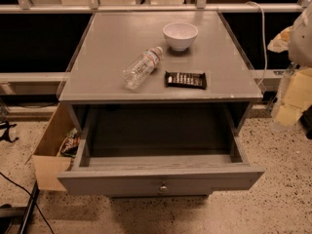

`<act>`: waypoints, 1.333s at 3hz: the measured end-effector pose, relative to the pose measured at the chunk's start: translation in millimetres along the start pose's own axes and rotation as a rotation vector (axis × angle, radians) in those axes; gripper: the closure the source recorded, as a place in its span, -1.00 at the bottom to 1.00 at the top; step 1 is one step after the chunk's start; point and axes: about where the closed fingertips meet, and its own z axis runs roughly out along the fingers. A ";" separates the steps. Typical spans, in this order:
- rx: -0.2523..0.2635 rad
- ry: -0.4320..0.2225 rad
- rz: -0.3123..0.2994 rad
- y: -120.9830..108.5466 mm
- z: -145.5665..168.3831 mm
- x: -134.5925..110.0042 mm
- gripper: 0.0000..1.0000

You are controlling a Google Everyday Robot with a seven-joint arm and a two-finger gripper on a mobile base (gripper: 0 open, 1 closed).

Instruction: Place water bottle into top drawer

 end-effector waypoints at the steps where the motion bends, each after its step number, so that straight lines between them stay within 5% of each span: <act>1: 0.009 -0.007 -0.017 -1.3 -0.5 -2.4 -1.00; 2: 0.041 -0.044 -0.109 -7.1 -0.5 -14.8 -1.00; 4: 0.129 -0.160 -0.468 -29.5 8.8 -83.2 -1.00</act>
Offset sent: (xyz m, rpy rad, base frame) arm 0.0196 0.0236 0.0050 0.0006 -0.1158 0.2195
